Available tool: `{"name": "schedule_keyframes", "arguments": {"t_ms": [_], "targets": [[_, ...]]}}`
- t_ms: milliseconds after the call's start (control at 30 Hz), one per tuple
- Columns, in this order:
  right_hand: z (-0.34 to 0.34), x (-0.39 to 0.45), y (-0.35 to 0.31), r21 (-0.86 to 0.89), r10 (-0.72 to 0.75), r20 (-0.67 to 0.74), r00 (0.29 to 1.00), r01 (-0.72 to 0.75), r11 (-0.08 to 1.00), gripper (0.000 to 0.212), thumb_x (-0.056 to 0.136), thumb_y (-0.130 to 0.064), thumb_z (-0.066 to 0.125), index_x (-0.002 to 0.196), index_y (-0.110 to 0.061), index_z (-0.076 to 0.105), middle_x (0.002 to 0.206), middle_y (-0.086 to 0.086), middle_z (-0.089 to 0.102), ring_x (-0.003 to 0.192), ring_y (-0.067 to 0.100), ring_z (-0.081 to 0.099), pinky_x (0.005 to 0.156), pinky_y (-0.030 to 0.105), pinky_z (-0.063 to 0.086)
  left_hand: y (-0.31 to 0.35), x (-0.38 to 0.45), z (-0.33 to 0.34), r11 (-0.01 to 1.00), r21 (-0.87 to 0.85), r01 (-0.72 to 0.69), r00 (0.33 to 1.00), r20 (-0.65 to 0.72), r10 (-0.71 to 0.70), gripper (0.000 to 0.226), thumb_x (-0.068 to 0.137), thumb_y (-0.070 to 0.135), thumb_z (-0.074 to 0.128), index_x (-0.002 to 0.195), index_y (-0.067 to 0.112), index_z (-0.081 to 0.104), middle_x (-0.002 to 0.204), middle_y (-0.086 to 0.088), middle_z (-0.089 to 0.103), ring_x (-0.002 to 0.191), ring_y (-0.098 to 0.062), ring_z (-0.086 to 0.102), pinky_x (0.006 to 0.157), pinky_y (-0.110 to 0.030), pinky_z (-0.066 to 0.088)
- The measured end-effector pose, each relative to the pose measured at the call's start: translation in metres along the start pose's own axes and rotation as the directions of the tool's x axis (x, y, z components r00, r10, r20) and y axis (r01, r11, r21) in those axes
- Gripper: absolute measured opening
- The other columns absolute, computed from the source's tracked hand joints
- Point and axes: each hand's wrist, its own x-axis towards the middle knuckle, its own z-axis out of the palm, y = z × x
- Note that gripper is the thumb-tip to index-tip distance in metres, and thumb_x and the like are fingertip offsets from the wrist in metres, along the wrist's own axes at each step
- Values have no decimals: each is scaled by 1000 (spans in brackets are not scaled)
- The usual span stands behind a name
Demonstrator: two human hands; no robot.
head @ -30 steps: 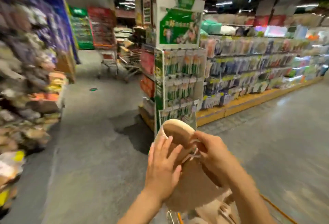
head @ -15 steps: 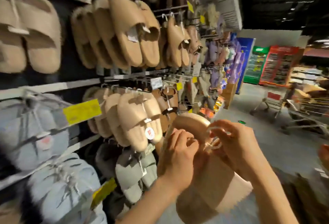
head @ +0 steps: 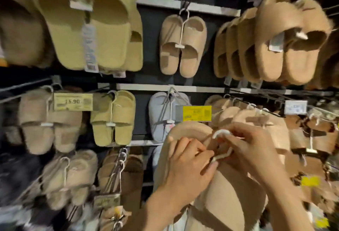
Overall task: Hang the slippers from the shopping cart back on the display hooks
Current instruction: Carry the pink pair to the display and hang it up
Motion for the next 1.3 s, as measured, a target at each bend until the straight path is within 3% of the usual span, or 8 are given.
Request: {"name": "schedule_keyframes", "arguments": {"t_ms": [167, 367, 700, 833, 933, 1033, 1133, 1300], "targets": [[0, -3, 15, 210, 122, 60, 991, -132, 969, 23, 79, 2, 62, 63, -13, 68, 55, 1, 65, 46, 8, 55, 47, 35, 51, 16, -10, 11, 994, 80, 73, 997, 0, -73, 17, 81, 37, 55, 79, 29, 70, 79, 8, 61, 85, -13, 48, 78, -31, 31], [-1, 9, 36, 297, 248, 83, 965, -261, 918, 18, 80, 1, 63, 64, -4, 68, 49, 2, 61, 44, 12, 57, 45, 32, 51, 21, -10, 32, 983, 97, 156, 985, 61, -162, 21, 82, 37, 53, 80, 27, 72, 74, 7, 59, 75, -15, 56, 72, -28, 31], [-24, 45, 2, 248, 26, 14, 1000, -29, 968, 20, 81, -2, 63, 66, -12, 71, 53, 7, 62, 42, 12, 57, 36, 22, 47, 24, 47, 3, 988, 43, 148, 987, 53, -150, 24, 83, 43, 46, 74, 32, 65, 71, 13, 55, 66, -6, 44, 65, -25, 26], [-34, 53, -24, 277, -19, 81, 997, -4, 961, 15, 82, -7, 65, 70, -10, 72, 52, 10, 61, 39, 16, 58, 37, 24, 51, 30, 66, -26, 986, 102, 135, 984, 99, -146, 26, 83, 47, 42, 70, 34, 62, 68, 17, 50, 59, -3, 48, 60, -19, 33], [-44, 60, -45, 289, -82, 123, 989, 43, 956, 11, 81, -13, 65, 71, -12, 70, 55, 8, 64, 44, 19, 62, 42, 28, 54, 40, 88, -53, 980, 131, 150, 972, 163, -171, 28, 89, 52, 38, 83, 35, 60, 78, 16, 44, 70, -3, 48, 55, -16, 31], [-57, 77, -67, 316, -172, 122, 978, 125, 940, 10, 81, -15, 64, 73, -11, 69, 54, 5, 64, 45, 14, 62, 42, 24, 52, 39, 115, -75, 995, 36, 93, 983, 157, -98, 28, 89, 52, 40, 83, 35, 60, 83, 15, 47, 77, -4, 48, 66, -25, 40], [-69, 100, -92, 264, -234, 73, 969, 207, 942, 10, 83, -17, 65, 75, -12, 69, 52, 1, 64, 46, 11, 63, 44, 22, 51, 37, 152, -93, 997, 77, -28, 995, 95, 20, 29, 89, 52, 46, 68, 34, 56, 73, 12, 52, 71, -3, 49, 63, -24, 38], [-88, 150, -133, 225, -271, 38, 962, 256, 940, 12, 85, -20, 64, 90, -10, 68, 62, 1, 65, 51, 12, 65, 49, 18, 51, 19, 220, -117, 998, 45, -41, 998, 58, 38, 38, 86, 54, 52, 62, 26, 61, 57, 7, 53, 55, -5, 47, 55, -25, 31]]}}
